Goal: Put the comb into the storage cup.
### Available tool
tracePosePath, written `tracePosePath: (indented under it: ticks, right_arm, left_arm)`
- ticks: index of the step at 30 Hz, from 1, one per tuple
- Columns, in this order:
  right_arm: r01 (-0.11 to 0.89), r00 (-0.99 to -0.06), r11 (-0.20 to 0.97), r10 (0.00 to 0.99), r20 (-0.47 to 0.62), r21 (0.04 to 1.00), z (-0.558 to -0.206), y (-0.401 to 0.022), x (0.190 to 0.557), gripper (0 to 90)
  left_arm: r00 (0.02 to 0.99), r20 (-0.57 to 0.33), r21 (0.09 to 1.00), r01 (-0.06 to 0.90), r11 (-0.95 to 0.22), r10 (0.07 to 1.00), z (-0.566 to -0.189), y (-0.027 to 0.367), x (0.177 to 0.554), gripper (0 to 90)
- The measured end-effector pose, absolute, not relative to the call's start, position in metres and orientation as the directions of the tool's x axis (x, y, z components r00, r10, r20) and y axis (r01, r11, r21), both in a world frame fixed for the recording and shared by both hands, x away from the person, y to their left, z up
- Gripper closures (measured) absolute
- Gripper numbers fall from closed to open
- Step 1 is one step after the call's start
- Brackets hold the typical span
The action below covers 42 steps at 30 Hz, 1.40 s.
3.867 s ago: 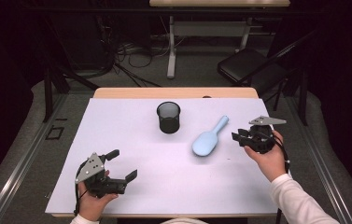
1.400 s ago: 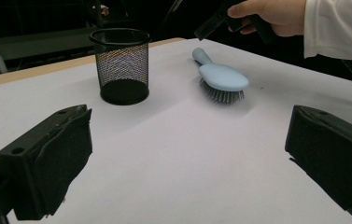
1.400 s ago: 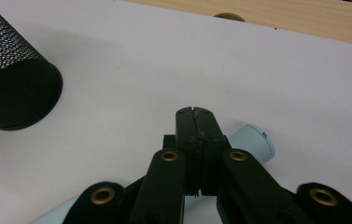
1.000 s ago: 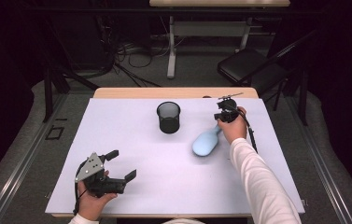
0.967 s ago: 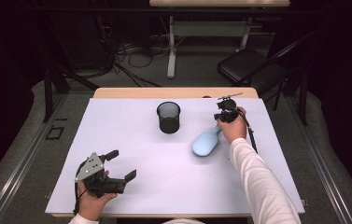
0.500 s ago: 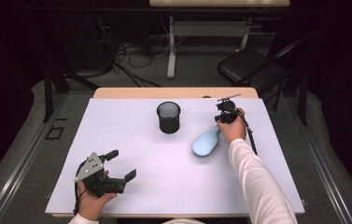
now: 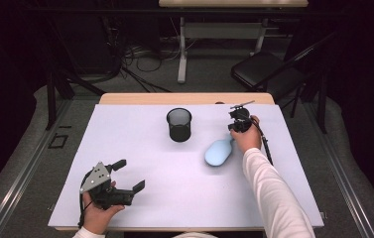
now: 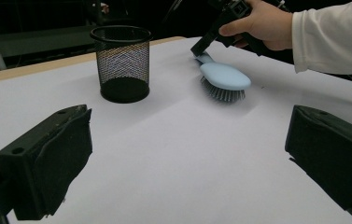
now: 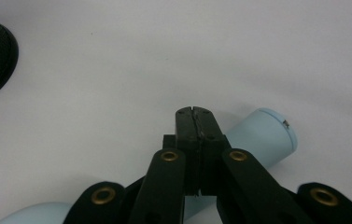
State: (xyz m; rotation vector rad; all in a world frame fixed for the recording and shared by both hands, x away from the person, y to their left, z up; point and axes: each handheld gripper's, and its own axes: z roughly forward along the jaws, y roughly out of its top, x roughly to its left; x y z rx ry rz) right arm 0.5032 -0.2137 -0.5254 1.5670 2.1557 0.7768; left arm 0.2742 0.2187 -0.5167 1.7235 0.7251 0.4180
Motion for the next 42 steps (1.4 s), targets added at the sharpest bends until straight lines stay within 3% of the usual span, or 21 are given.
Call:
tracePosePath:
  ticks: [20,42]
  right_arm:
    - [0.772,-0.325,0.273,0.946,-0.011,0.574,-0.524,-0.221,0.501,90.0]
    - [0.773,-0.398,0.343,0.917,-0.014,0.533,-0.515,-0.229,0.485,90.0]
  left_arm:
    - [0.746,-0.091,0.957,0.249,-0.15,0.66,-0.517,0.219,0.274,0.7]
    - [0.745,-0.09,0.957,0.248,-0.148,0.661,-0.517,0.218,0.274,0.7]
